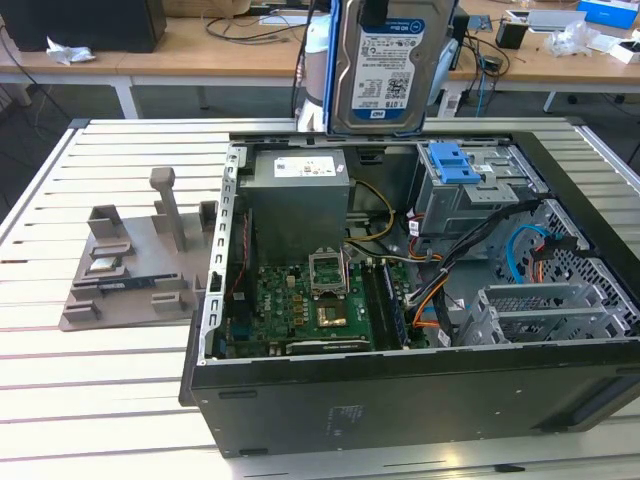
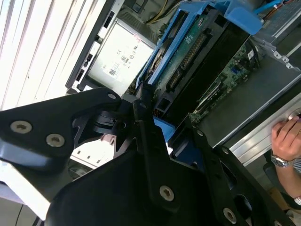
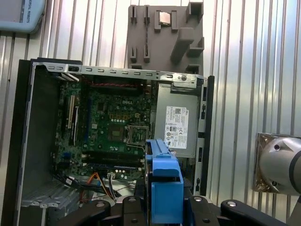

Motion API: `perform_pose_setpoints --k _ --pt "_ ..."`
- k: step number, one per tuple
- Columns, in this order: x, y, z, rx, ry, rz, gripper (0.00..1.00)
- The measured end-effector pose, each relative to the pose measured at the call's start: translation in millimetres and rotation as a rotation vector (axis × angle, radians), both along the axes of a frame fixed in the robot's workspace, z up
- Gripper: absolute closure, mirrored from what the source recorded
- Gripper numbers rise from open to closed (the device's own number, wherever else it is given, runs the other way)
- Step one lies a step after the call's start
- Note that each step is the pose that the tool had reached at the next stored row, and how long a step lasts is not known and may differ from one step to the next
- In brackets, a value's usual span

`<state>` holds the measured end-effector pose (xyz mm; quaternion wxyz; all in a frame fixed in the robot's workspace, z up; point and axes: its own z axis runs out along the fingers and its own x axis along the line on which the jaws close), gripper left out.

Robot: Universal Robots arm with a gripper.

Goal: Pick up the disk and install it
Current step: 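Pick up the disk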

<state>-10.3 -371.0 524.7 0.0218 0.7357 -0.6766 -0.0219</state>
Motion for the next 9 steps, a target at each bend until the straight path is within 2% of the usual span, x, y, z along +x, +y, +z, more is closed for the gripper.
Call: perform_pose_setpoints --k 7,9 --pt "1.8 -9.8 0.0 0.0 0.0001 0.0 0.64" --pt "2.6 -14.1 0.0 0.0 0.0001 0.0 0.64"
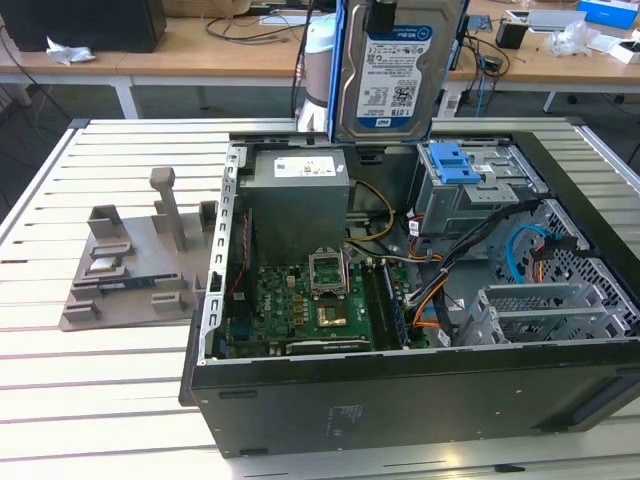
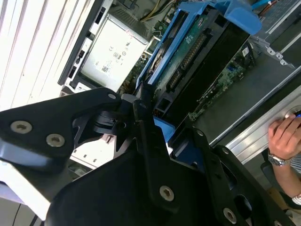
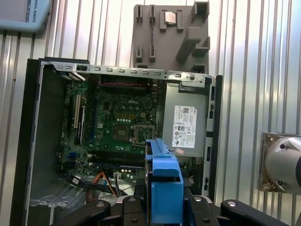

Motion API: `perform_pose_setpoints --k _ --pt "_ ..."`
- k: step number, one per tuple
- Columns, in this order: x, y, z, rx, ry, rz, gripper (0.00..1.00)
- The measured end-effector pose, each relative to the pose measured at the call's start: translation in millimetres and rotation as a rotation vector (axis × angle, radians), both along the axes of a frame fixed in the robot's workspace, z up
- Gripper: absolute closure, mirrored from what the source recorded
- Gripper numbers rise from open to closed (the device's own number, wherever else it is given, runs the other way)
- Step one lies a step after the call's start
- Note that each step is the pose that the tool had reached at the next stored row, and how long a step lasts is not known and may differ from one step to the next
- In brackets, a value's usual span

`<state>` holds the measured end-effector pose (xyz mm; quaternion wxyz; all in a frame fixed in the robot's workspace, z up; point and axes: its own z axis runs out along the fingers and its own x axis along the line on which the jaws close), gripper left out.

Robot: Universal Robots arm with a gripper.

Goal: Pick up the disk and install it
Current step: 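Pick up the disk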

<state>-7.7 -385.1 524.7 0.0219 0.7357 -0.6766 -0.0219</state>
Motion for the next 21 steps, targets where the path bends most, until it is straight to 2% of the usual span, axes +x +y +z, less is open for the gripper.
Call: perform_pose_setpoints --k 13,21 --pt "2.8 -15.4 0.0 0.0001 0.0002 0.0 0.64" --pt "4.7 -27.0 0.0 0.0001 0.0002 0.0 0.64"
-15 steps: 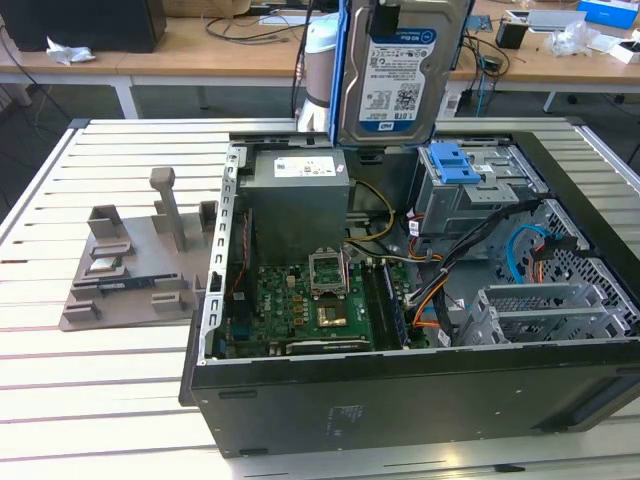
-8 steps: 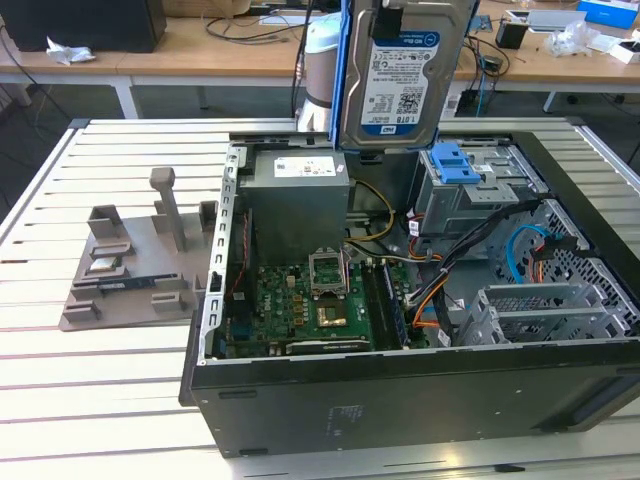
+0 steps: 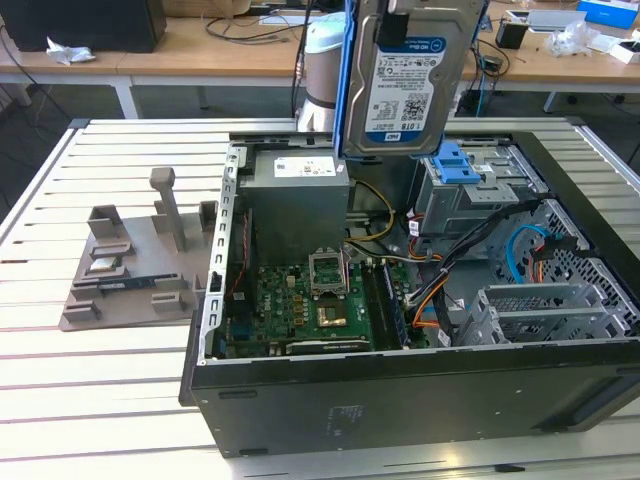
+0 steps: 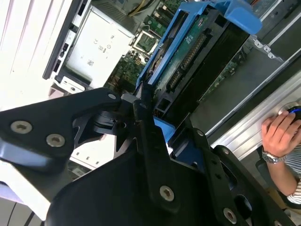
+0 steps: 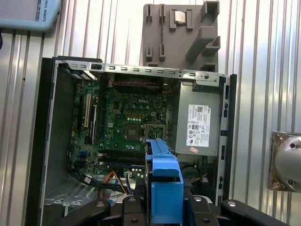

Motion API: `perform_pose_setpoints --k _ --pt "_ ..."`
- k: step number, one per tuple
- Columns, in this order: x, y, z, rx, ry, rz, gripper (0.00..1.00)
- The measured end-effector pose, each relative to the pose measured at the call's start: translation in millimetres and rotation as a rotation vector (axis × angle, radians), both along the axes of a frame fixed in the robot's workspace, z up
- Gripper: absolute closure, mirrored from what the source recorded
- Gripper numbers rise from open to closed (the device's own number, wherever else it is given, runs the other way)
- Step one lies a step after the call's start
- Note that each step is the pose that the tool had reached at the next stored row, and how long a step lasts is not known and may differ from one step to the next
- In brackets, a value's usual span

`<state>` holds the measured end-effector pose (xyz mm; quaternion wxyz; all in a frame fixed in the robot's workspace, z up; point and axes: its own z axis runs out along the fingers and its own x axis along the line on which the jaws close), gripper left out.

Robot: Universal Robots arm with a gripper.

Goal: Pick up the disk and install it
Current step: 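Pick up the disk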

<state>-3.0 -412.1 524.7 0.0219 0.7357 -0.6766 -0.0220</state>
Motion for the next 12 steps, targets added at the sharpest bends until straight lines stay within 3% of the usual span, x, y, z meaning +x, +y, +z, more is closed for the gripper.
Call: perform_pose_setpoints --k 12 --pt "2.5 -15.1 0.0 0.0 0.0001 0.0 0.64"
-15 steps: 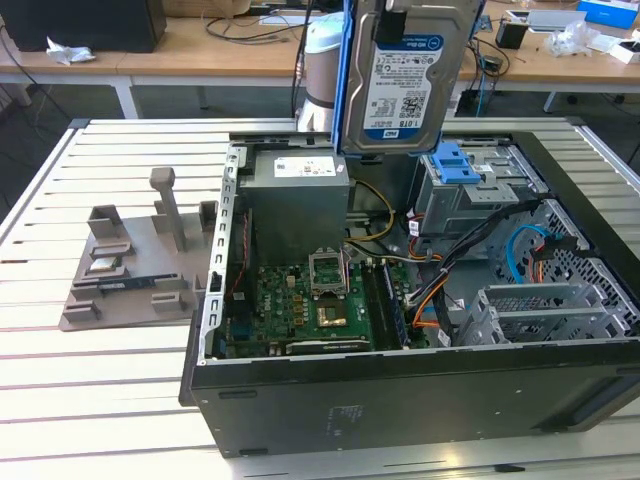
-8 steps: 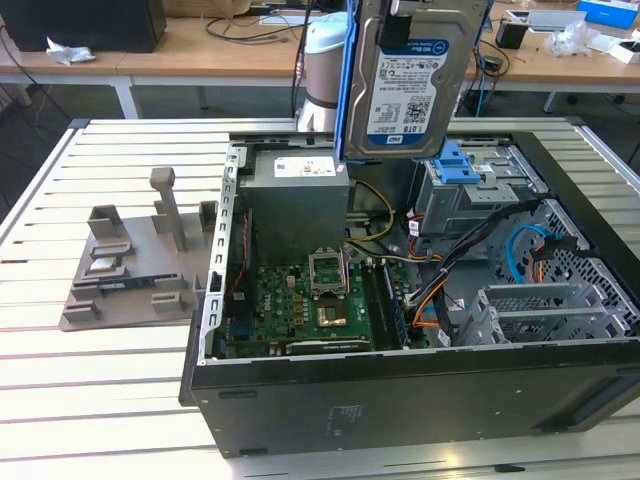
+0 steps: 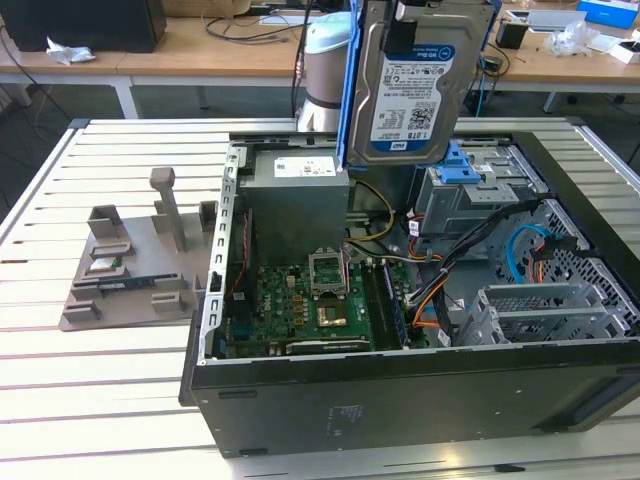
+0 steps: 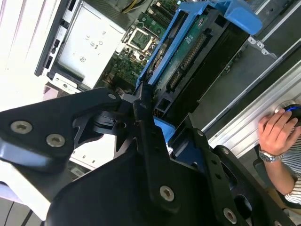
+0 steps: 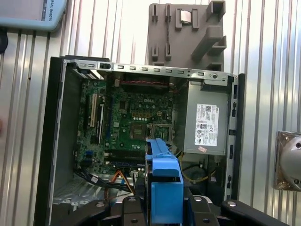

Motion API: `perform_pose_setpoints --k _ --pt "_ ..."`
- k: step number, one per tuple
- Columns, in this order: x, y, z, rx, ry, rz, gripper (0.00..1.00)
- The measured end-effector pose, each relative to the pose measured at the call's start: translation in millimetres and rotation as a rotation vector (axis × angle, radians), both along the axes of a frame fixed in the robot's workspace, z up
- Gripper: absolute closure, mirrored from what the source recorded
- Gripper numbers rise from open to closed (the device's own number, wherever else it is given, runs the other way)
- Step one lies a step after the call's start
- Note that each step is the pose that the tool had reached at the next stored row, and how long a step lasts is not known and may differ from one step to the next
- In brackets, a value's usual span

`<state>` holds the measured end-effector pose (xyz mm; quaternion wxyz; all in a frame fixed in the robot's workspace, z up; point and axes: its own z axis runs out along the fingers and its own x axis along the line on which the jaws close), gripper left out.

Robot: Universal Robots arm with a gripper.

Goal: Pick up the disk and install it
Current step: 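Pick up the disk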

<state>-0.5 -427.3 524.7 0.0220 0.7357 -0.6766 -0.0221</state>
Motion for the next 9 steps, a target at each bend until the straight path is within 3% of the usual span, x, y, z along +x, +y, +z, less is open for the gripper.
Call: perform_pose_setpoints --k 9 --pt "1.9 -11.9 0.0 0.0 0.0 0.0 0.64"
